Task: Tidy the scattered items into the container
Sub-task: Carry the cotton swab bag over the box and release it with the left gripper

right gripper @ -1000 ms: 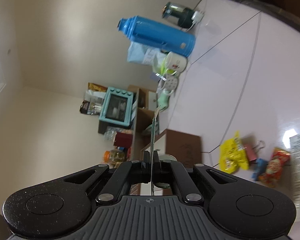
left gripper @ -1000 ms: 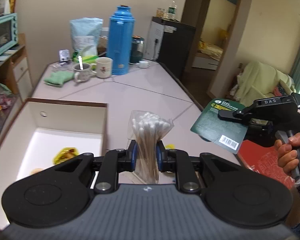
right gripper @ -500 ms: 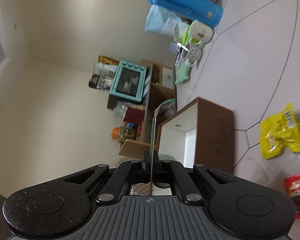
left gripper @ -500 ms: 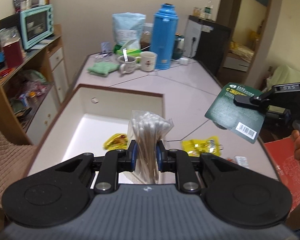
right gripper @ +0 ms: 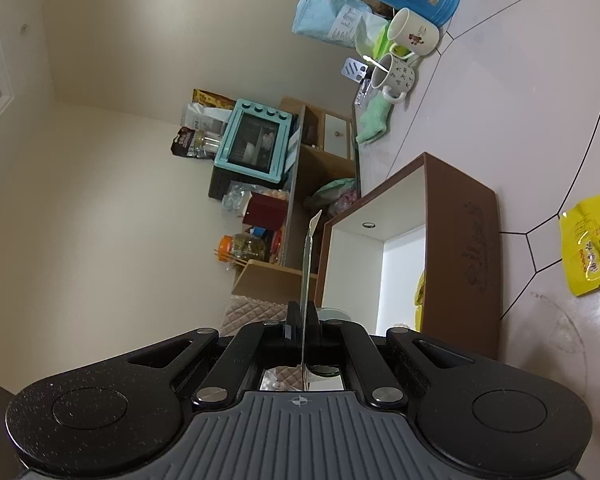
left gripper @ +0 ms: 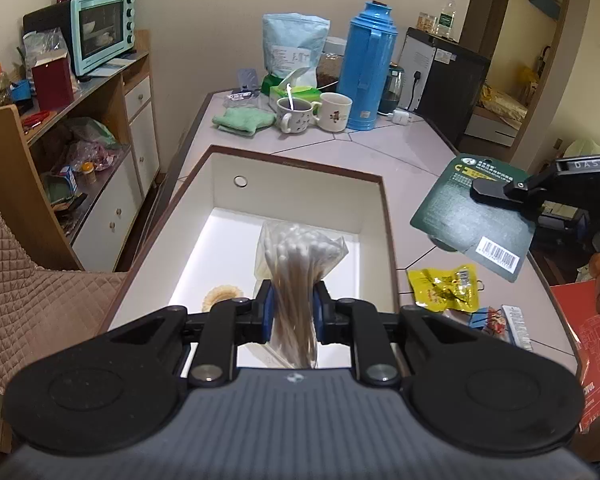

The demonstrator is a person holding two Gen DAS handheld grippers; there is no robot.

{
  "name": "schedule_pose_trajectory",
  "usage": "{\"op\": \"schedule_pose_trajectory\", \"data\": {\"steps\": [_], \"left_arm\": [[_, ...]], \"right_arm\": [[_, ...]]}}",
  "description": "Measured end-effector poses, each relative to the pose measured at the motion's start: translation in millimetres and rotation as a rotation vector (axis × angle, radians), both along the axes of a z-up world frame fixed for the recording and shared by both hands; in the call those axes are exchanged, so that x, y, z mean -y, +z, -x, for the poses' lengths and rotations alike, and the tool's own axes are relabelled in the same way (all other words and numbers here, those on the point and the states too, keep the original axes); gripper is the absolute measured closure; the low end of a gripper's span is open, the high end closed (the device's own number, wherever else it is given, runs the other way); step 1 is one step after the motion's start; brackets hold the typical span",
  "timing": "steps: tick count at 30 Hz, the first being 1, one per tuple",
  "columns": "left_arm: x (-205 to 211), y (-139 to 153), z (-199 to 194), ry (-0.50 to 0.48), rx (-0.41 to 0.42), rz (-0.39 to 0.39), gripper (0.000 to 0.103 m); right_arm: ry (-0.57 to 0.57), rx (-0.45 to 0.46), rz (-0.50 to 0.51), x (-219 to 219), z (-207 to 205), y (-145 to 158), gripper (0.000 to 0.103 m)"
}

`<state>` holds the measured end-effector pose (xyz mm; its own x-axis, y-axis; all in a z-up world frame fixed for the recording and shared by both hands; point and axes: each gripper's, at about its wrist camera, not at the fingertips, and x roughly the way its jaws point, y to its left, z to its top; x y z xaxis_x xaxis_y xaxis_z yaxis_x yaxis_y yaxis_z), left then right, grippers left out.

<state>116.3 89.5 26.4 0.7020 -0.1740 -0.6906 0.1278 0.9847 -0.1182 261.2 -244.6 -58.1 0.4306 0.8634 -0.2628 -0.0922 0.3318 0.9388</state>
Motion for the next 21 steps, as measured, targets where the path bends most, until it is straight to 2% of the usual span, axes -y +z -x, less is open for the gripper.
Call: {"op": "schedule_pose_trajectory", "data": {"steps": [21], "left_arm": [[-36, -49, -37, -0.078, -0.133, 0.007, 0.086]], "right_arm": [[-0.041, -0.036, 0.048, -43, 5, -10, 0.103]]}}
